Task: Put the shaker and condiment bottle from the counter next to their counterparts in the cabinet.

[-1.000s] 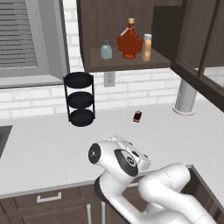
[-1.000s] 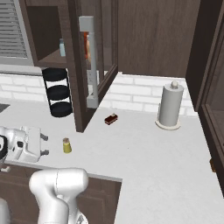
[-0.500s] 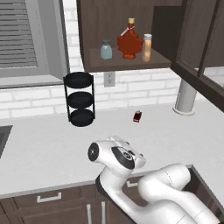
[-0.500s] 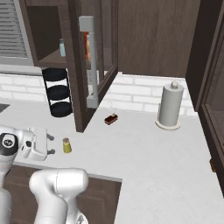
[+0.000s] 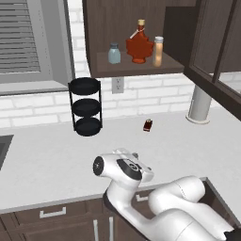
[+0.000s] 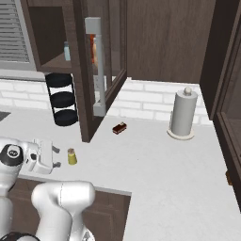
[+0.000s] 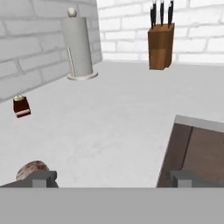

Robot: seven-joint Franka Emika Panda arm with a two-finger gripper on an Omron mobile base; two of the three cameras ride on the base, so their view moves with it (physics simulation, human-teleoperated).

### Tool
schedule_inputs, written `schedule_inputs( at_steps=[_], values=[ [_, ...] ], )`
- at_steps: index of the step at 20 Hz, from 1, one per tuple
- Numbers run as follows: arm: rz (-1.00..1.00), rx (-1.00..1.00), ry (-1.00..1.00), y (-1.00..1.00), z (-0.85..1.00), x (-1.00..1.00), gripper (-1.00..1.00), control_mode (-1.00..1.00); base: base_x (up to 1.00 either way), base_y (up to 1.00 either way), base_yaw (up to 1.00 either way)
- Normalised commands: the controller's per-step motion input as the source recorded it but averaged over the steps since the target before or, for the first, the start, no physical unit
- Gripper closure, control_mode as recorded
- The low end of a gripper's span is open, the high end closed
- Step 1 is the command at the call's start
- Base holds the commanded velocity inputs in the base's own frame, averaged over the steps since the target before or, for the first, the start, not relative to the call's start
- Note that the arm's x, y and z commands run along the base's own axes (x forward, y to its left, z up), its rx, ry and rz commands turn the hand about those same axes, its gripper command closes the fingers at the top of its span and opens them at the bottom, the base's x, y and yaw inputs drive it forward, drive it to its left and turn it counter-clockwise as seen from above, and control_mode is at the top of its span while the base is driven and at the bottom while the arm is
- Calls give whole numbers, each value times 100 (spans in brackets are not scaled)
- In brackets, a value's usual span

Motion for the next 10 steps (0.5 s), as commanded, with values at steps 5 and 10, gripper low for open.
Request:
schedule_inputs(
  at_steps=[5, 10],
  values=[
    [0, 0, 0, 3, -13, 22, -100, -100, 0, 0, 0],
    [-1, 0, 0, 9, -12, 24, -100, -100, 0, 0, 0]
  ],
)
